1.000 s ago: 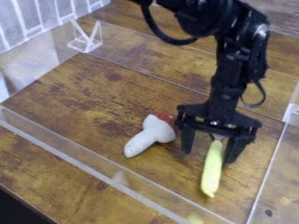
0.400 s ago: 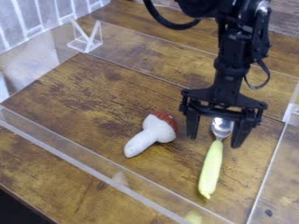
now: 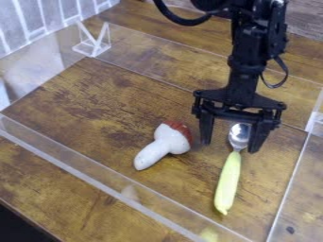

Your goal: Move the green spoon to the right

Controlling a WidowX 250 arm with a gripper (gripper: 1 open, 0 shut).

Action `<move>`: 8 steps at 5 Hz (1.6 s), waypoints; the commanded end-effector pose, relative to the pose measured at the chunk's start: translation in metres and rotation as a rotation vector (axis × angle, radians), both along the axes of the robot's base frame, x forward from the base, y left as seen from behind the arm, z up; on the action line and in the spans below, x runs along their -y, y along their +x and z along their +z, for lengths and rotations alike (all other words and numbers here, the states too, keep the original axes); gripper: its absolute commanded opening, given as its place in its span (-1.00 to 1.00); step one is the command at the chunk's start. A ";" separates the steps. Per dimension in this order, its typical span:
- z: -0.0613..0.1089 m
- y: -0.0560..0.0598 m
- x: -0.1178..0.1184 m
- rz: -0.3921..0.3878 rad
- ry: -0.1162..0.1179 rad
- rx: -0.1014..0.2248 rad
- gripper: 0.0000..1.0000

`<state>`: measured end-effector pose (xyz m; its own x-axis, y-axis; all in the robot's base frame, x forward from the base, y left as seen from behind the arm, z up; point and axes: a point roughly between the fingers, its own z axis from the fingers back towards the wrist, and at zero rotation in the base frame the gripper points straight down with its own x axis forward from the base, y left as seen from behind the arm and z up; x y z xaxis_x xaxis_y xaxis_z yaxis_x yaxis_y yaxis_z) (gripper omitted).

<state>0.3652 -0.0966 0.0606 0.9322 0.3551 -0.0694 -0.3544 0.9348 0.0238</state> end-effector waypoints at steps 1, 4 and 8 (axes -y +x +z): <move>0.031 0.010 -0.010 0.013 -0.027 0.074 1.00; 0.062 -0.012 0.007 -0.199 -0.067 0.058 1.00; 0.058 -0.034 0.036 -0.338 -0.109 0.035 1.00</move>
<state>0.3309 -0.1314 0.0892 0.9901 0.0229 -0.1383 -0.0314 0.9977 -0.0600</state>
